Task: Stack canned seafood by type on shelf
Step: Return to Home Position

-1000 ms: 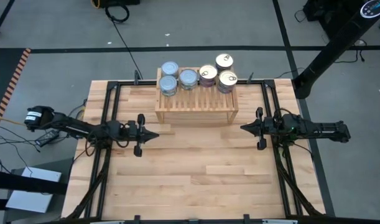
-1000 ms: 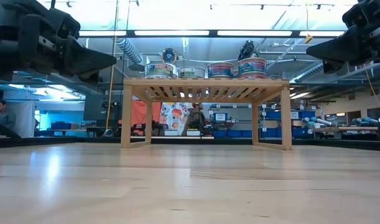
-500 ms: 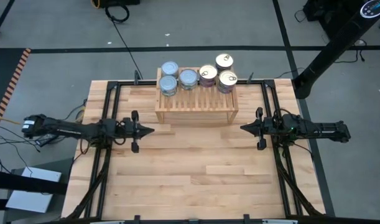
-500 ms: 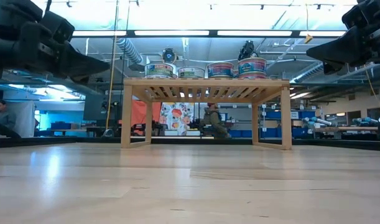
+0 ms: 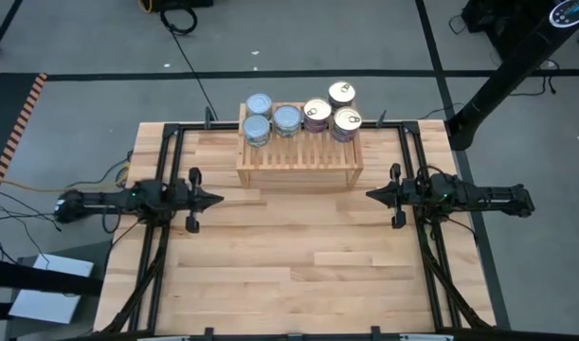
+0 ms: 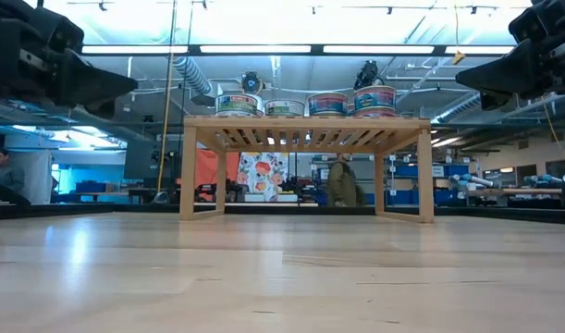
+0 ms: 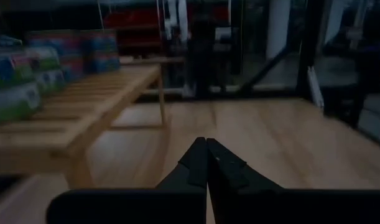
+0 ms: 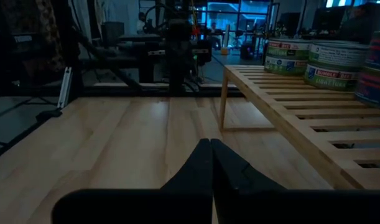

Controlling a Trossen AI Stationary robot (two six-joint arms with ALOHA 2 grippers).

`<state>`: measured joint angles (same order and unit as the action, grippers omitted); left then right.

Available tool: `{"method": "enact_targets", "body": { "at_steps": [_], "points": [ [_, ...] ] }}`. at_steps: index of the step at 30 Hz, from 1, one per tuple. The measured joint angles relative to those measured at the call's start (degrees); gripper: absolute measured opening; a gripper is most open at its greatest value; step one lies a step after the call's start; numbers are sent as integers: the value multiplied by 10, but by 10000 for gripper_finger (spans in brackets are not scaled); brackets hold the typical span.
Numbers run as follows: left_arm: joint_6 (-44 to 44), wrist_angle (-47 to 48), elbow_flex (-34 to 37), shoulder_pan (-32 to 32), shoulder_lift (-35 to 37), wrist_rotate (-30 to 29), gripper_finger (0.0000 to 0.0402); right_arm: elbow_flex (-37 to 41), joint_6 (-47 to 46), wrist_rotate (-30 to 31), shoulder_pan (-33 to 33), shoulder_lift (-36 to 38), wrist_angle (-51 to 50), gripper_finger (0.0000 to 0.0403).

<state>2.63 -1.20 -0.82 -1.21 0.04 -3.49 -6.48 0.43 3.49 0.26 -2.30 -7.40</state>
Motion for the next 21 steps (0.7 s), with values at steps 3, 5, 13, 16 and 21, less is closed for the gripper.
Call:
{"method": "enact_targets", "body": {
  "at_steps": [3,5,13,16,21],
  "points": [
    [4,2,3,0,0,-26,4,0,2,3,0,1,0,3],
    [4,-2,4,1,0,-35,4,0,2,18,1,2,0,3],
    [6,-8,4,1,0,-83,4,0,4,132,1,0,-3,3],
    [6,-8,4,1,0,-91,4,0,9,164,1,0,-6,5],
    [5,-8,4,1,0,-91,4,0,-7,126,1,0,-5,12]
  ]
}}
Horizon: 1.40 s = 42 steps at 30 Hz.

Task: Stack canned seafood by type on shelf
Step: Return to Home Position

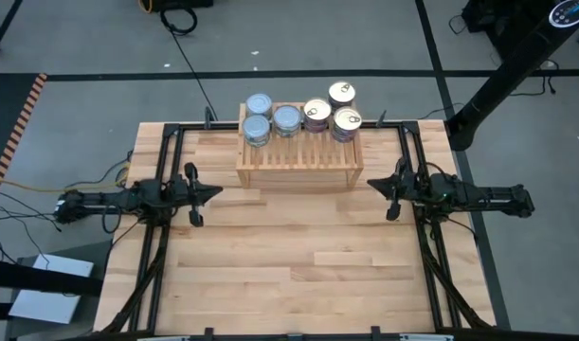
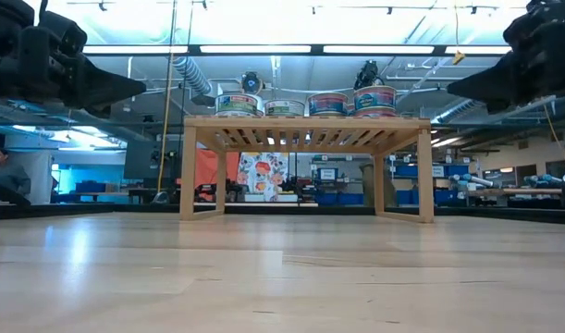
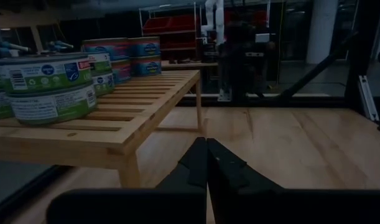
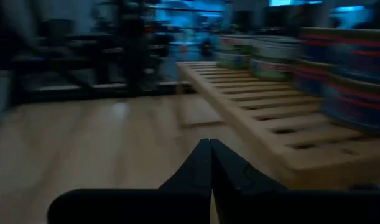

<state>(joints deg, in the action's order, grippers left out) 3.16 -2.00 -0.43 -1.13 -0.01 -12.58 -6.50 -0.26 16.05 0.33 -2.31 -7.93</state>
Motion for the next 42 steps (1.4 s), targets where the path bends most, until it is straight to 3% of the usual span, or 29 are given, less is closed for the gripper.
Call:
{"method": "enact_targets", "body": {
  "at_steps": [6,9,14,21,26,42],
  "points": [
    [18,0,0,0,0,0,4,0,-5,-145,30,0,41,4],
    [13,1,0,0,0,1,4,0,-2,-171,59,0,57,4],
    [-5,1,0,0,0,-2,4,0,-1,-168,106,0,26,2],
    [-4,0,0,0,0,-9,5,22,-45,-109,143,-8,-22,20],
    [-6,0,0,0,0,-8,7,21,-100,-112,145,-18,-13,39],
    [-6,-60,0,0,0,-9,7,21,-101,-112,145,-18,-12,41]
  ]
}}
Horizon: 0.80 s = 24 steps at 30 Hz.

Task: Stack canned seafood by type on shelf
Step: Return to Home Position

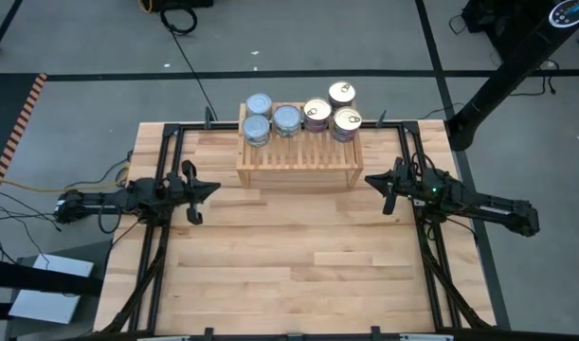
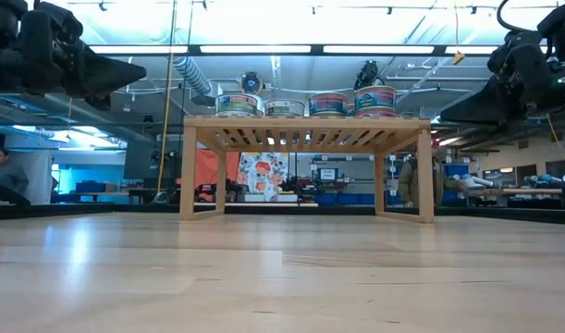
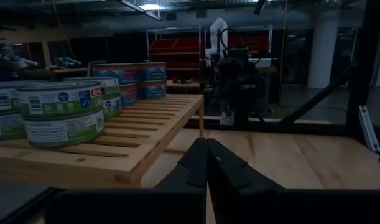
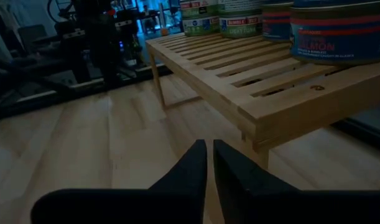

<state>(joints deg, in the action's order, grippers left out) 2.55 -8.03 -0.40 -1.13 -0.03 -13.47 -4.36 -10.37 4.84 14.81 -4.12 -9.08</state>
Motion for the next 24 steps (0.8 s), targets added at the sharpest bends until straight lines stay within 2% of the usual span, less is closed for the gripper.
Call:
{"method": "enact_targets", "body": {
  "at_steps": [24],
  "points": [
    [0,-3,0,0,0,2,8,0,0,0,0,0,0,39]
  ]
}}
